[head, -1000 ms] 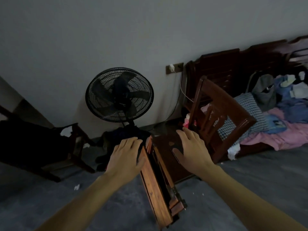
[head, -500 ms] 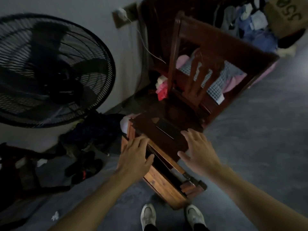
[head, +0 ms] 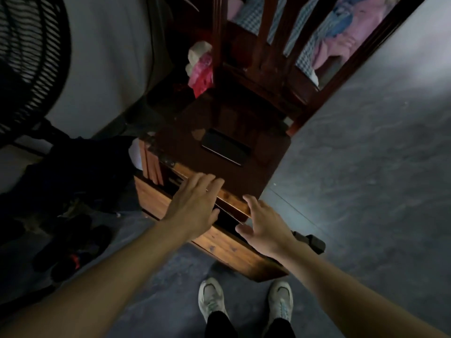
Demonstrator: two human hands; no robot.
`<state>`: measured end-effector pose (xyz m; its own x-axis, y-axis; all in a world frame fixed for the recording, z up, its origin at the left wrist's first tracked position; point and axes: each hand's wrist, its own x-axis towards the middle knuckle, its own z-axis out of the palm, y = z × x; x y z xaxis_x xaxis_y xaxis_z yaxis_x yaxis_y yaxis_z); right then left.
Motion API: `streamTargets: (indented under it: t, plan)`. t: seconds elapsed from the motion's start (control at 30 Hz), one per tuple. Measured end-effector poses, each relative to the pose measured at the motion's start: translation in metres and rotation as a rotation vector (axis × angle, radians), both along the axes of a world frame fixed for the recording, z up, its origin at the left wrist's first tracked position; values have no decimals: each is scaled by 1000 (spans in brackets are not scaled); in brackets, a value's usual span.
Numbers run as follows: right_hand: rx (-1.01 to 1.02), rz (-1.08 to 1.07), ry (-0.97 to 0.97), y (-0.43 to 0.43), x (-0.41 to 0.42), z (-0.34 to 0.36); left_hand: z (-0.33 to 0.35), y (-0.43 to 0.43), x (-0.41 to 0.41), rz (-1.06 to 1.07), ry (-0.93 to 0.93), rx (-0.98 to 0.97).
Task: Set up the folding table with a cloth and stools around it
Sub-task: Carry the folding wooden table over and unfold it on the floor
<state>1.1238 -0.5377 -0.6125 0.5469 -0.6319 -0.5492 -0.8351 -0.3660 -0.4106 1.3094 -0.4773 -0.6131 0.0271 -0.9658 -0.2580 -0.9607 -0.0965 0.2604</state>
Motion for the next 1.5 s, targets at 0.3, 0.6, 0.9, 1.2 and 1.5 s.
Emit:
streamTargets:
  t: [0.3,0.6,0.9,1.2,1.5]
  plan:
    - [-9,-125,47,-9,6,-23,-21,-35,9,-208,-192,78]
    - [174,-95,-13,38,-4,-15,10,6,7,-210,-115,281]
    - [-67,162,4,64,-61,86,104,76,-42,-145,52,206]
    - [-222,360,-29,48,-185,276,277,105,-173,-58,144,25]
    - [-472,342,-179,80,-303,412,412,122,-305,-93,72,-154]
